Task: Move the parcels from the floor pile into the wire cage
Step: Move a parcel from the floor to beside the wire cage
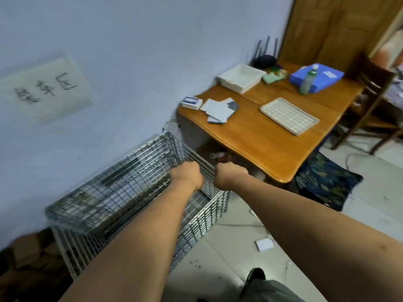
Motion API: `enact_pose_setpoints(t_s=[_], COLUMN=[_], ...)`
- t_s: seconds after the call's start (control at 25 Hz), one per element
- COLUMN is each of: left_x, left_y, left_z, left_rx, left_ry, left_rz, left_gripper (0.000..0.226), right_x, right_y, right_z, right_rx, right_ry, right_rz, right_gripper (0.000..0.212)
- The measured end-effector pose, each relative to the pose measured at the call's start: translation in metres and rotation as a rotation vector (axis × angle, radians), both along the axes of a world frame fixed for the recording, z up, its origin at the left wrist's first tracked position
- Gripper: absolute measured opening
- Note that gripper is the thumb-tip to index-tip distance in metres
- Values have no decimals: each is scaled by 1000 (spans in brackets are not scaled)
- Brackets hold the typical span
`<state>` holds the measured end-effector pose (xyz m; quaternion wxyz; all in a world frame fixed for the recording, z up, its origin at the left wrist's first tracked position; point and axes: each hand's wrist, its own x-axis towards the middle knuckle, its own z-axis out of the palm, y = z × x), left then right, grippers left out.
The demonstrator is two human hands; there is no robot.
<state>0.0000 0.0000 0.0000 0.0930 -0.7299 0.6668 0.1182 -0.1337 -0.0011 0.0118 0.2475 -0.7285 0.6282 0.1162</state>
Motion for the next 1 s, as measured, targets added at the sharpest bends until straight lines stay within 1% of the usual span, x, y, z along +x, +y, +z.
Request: enact_pose_setpoints(t_s=[0.12, 0.24, 0.36, 0.48, 0.6, 0.72, 0.8, 0.88, 1.0], left_x=[-58, -138, -216, -306, -393, -459, -498, -531, -568], left_y=[-19, -37, -51, -49, -41, -26, -9, 9, 29], left_z=[-6, -6, -6, -8, -20, -36, -45, -51, -61], left_rx=[58, 90, 76, 56, 59, 57, 31, -8, 30], left_ry=[28, 39, 20, -44, -50, -2, 32, 41, 27], left_rz=[-131, -273, -409, -617, -809, -952, -1091, -1255, -1436], left_gripper=[29, 32, 32, 35, 29, 31, 39, 42, 45], right_x=[-57, -132, -205, -287, -364, -417, -447, -470, -486], right_y=[-3, 0, 8, 20, 47, 84, 117, 150, 198], right_z=[-10, -18, -25, -30, -36, -45, -53, -59, -69], right_rx=[-2, -1, 19, 23, -16, -88, -114, -81, -32], right_ry=[6, 17, 14, -11, -57, -80, -79, -57, -45], right_rz=[-116, -259, -395, -529, -679, -895, -1056, -1193, -1386], right_gripper=[13, 7, 11, 21, 25, 53, 64, 65, 59])
